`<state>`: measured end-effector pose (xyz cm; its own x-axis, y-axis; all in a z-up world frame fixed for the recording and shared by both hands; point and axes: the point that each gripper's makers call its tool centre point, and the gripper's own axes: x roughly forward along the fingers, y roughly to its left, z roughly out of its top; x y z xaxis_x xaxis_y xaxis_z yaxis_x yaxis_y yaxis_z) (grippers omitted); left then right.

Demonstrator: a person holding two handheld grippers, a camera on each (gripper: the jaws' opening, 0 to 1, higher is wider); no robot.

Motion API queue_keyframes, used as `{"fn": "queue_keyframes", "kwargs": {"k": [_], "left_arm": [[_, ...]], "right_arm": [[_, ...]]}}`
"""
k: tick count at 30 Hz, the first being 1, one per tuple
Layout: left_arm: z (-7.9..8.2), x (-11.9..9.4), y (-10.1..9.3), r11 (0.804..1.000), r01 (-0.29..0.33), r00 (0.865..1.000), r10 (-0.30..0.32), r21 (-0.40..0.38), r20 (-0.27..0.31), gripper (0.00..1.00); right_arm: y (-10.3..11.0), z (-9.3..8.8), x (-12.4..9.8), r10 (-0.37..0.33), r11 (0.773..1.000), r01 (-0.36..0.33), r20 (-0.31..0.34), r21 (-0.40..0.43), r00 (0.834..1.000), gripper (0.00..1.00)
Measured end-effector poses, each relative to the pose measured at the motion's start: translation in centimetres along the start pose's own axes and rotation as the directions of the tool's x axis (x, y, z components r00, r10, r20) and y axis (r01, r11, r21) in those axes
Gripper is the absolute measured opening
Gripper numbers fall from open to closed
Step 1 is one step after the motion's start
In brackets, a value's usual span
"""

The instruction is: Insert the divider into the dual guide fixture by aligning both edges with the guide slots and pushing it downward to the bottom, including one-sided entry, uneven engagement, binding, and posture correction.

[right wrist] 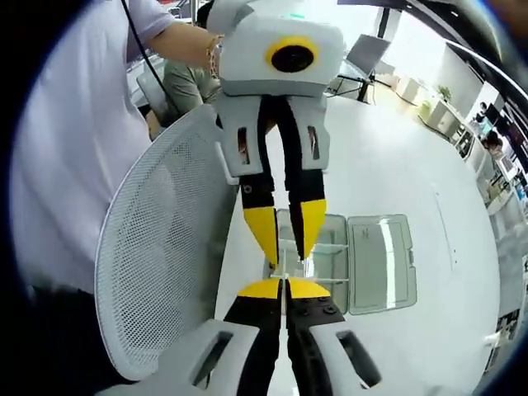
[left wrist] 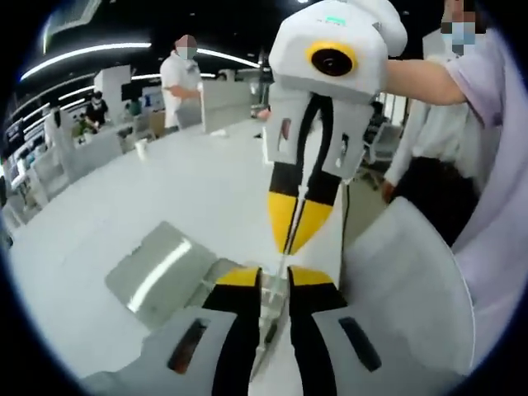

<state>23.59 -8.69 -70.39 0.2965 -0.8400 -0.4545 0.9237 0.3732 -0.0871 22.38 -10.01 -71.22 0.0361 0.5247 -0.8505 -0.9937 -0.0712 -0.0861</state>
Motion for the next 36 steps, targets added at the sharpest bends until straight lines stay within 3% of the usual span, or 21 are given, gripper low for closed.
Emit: {"fn": "queue_keyframes", "kwargs": {"k": [6,8,13,23,27,28,32,36], "left_arm": [[-0.1,-2.0,1.1,0.994,-0.074,0.994,0.080,-0.079,0.076,0.15],[-0.1,-2.9,1.8,0.984,-0.121,0.984,0.136,-0.129,0.116,0.16],[-0.2,-5.3,2.8,0.959,-0.183,0.953,0.228,-0.217,0.202,0.20],[-0.7,-8.3,2.8,0.938,-0.197,0.896,0.291,-0.286,0.337,0.38],[-1.6,-9.3,3.3,0.927,-0.205,0.864,0.322,-0.315,0.387,0.44],[-1.4,-9.8,3.5,0.925,-0.206,0.842,0.333,-0.319,0.424,0.44],[-1.6,-11.0,4.1,0.920,-0.208,0.816,0.351,-0.333,0.460,0.44],[-1.9,-11.5,4.4,0.920,-0.199,0.807,0.350,-0.338,0.476,0.44]], "right_arm": [[-1.0,-0.2,-0.4,-0.018,0.999,0.019,-0.001,0.031,1.000,0.00],[-1.3,-0.4,-0.4,-0.027,0.999,0.027,-0.009,0.041,1.000,0.00],[-2.0,-1.2,0.1,-0.037,0.997,0.040,-0.048,0.060,0.998,0.00],[-2.5,-2.9,1.2,-0.037,0.996,0.044,-0.098,0.077,0.995,0.00],[-2.6,-3.5,1.8,-0.030,0.995,0.040,-0.109,0.088,0.994,0.00],[-2.6,-3.6,1.9,-0.028,0.995,0.038,-0.112,0.087,0.993,0.00],[-2.7,-4.2,2.5,-0.018,0.995,0.030,-0.130,0.094,0.991,0.00],[-2.9,-4.7,3.0,-0.013,0.995,0.027,-0.147,0.096,0.989,0.00]]}}
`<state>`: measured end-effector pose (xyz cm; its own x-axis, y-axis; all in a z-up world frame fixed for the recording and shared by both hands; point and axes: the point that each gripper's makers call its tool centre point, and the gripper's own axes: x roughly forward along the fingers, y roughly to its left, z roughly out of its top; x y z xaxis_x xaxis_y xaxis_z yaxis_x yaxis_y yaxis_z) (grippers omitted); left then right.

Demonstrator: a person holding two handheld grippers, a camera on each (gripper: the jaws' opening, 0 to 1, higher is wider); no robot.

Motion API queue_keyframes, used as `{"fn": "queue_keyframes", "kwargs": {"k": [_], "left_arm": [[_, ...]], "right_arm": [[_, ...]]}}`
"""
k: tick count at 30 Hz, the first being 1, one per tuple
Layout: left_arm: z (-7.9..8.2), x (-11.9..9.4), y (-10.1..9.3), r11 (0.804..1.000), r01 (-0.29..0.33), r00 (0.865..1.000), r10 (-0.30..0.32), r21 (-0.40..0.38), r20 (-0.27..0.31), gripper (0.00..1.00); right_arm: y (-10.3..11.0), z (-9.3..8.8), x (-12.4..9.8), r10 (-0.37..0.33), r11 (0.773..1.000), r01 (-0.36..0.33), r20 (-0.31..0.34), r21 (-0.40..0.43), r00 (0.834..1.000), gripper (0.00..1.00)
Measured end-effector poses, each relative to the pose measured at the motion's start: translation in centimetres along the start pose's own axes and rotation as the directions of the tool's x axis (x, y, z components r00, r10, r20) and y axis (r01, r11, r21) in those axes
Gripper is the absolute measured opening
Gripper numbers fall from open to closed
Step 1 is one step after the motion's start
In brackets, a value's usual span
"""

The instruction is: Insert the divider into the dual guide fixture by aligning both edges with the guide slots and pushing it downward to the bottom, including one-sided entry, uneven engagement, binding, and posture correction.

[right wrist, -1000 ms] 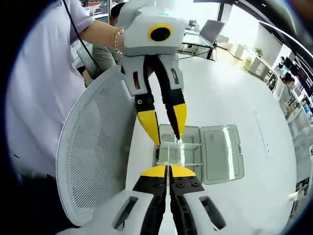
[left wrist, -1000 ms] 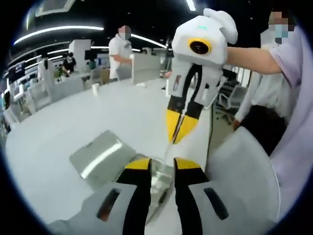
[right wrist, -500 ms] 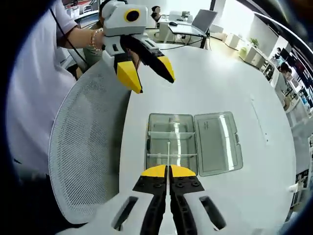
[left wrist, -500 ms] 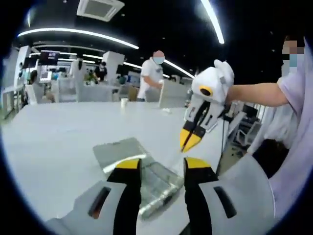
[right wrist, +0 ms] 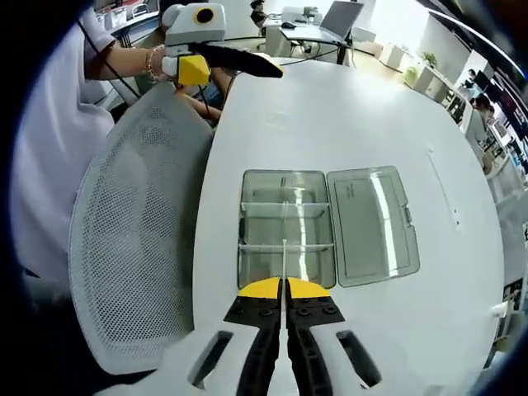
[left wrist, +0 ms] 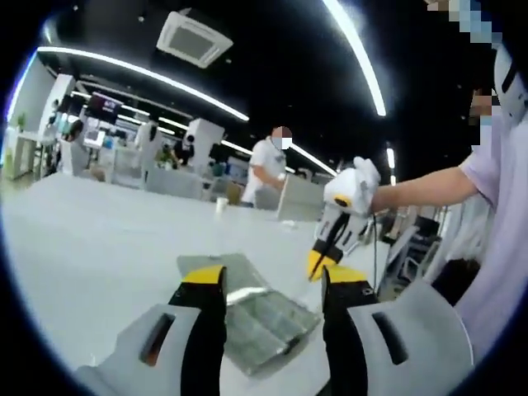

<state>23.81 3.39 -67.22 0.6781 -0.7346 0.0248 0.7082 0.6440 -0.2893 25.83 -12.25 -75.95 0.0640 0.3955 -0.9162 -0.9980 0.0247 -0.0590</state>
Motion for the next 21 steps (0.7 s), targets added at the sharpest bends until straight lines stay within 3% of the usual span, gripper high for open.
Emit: {"fn": "queue_keyframes", "kwargs": {"k": [13,18,21], "left_arm": [[-1.6,-1.0,-0.2,0.998,0.024,1.000,-0.024,-0.055,0.011,0.44],[-1.8,-0.8,-0.4,0.999,0.035,0.999,-0.035,-0.024,0.000,0.43],[-2.5,-0.6,-0.9,0.999,0.049,0.998,-0.049,-0.001,-0.039,0.43]], "right_arm": [[-0.1,-0.4,1.5,0.019,0.999,-0.020,-0.041,-0.025,0.999,0.00],[-0.2,-0.6,1.6,0.021,0.999,-0.022,-0.051,-0.025,0.999,0.00],[-0.2,-0.5,1.7,0.024,0.999,-0.025,-0.051,-0.026,0.998,0.00]]}}
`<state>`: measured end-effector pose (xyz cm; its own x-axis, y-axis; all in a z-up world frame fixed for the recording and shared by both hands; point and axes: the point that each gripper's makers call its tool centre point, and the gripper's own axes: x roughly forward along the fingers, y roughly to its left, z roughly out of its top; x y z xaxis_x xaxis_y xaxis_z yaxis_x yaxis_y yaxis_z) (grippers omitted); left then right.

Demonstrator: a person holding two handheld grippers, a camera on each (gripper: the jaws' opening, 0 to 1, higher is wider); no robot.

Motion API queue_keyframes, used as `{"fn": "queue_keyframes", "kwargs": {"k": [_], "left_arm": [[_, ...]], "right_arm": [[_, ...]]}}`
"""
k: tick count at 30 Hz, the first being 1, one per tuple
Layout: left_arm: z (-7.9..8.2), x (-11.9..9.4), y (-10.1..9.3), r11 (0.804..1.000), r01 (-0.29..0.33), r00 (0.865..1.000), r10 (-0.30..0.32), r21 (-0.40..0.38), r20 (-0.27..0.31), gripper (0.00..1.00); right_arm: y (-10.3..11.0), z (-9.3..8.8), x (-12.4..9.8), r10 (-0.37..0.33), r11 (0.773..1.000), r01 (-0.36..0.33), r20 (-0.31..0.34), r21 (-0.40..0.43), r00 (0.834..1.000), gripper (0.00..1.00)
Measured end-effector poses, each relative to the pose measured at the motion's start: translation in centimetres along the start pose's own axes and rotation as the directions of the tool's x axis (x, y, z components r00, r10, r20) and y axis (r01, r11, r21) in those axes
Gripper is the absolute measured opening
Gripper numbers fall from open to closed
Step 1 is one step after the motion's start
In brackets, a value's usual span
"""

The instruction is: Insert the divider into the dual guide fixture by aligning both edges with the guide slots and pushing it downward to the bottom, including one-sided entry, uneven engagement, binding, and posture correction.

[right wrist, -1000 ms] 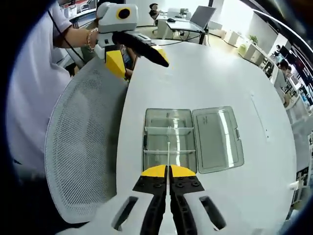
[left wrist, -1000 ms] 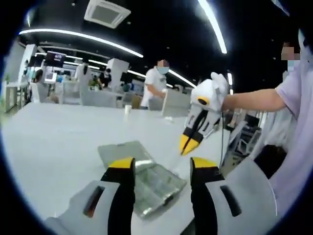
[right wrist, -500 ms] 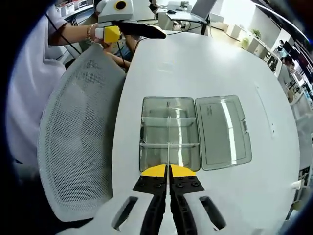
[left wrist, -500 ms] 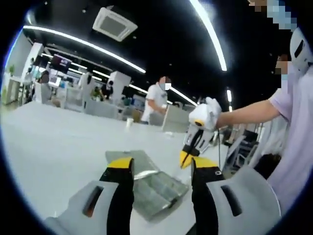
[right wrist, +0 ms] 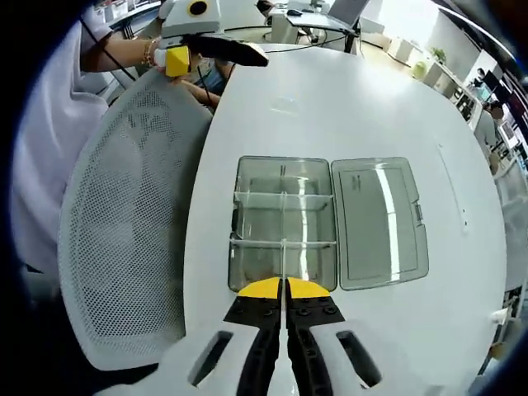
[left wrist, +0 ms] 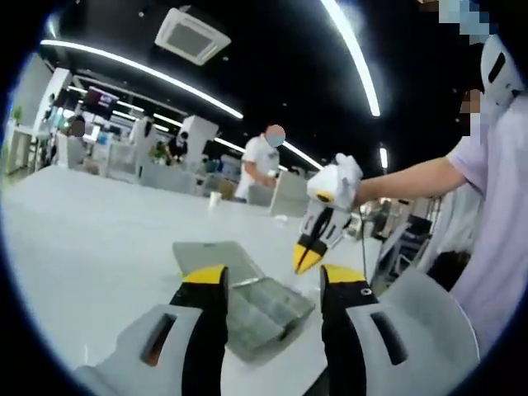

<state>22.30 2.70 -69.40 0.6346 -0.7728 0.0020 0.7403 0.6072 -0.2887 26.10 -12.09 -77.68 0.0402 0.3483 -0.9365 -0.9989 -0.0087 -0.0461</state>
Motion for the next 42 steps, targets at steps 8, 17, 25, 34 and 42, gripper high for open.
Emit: {"fn": "queue_keyframes", "kwargs": {"k": [8,17,25,34,42], "left_arm": [[0.3,-0.1,0.1,1.000,0.001,1.000,-0.001,-0.002,0.009,0.39],[0.0,-0.3,0.1,0.999,0.034,0.999,-0.032,0.038,-0.033,0.39],[0.0,-1.4,0.9,0.996,0.031,0.997,-0.026,0.078,-0.068,0.39],[0.2,-1.7,1.4,0.997,0.018,0.998,-0.012,0.079,-0.067,0.39],[0.2,-1.8,1.4,0.997,0.017,0.998,-0.012,0.073,-0.065,0.38]], "right_arm": [[-0.1,-0.1,0.0,-0.001,1.000,0.001,-0.004,-0.002,1.000,0.00],[-0.1,-0.2,0.1,0.003,1.000,-0.003,-0.011,-0.002,1.000,0.00],[-0.2,0.1,0.4,0.004,1.000,-0.004,-0.015,-0.009,1.000,0.00],[-0.3,-0.1,0.7,0.013,1.000,-0.014,-0.024,-0.016,1.000,0.00],[-0.3,0.0,0.9,0.017,1.000,-0.017,-0.027,-0.005,1.000,0.00]]}}
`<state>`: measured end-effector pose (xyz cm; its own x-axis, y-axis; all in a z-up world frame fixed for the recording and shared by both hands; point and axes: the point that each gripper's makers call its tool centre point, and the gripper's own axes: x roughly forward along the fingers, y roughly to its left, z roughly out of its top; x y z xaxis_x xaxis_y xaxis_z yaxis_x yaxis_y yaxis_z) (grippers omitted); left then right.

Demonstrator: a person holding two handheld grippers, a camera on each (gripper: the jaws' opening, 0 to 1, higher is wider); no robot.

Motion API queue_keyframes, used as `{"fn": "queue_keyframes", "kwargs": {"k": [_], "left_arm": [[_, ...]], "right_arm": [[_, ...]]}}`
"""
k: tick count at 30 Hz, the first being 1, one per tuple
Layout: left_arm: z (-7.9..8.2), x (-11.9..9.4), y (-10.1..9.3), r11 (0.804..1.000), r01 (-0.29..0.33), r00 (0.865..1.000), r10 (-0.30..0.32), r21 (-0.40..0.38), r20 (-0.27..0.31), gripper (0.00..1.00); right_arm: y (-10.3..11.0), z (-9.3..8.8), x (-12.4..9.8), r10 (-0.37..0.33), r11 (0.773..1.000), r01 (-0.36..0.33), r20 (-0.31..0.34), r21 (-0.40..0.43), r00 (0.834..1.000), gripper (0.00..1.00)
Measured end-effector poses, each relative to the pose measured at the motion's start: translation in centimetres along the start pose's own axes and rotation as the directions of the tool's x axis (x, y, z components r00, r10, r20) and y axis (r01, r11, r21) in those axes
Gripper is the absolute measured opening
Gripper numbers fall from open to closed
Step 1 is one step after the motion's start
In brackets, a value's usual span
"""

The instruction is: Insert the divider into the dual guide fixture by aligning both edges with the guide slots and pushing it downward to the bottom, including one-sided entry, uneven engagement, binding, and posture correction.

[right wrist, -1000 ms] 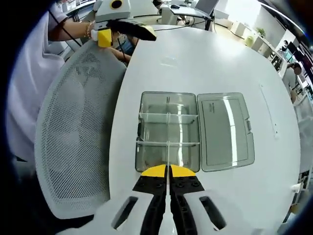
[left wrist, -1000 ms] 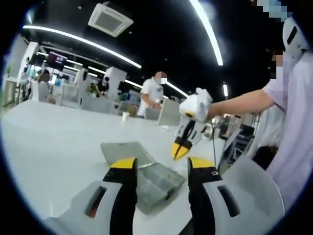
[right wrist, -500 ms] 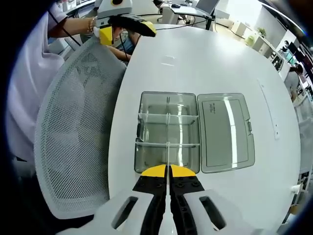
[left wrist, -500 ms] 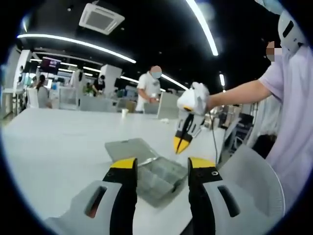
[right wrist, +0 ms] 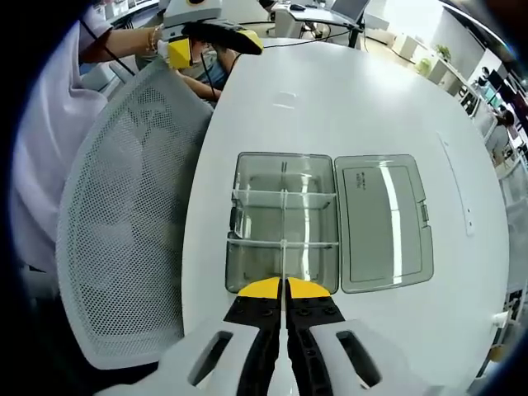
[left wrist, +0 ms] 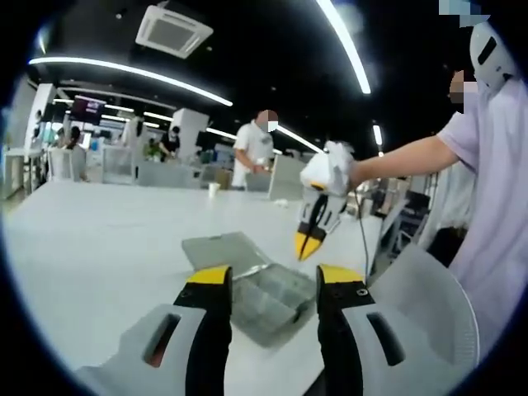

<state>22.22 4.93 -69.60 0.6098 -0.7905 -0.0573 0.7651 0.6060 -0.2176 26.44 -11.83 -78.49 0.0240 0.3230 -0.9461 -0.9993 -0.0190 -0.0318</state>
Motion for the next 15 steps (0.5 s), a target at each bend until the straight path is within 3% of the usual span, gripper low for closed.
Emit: {"fn": "queue_keyframes", "kwargs": {"k": [15], "left_arm": [[-0.01,-0.23,0.14,1.000,-0.008,1.000,0.008,-0.004,0.000,0.37]], "right_arm": [[0.09,-0.18,0.44,0.009,1.000,-0.009,-0.025,-0.001,1.000,0.00]]}}
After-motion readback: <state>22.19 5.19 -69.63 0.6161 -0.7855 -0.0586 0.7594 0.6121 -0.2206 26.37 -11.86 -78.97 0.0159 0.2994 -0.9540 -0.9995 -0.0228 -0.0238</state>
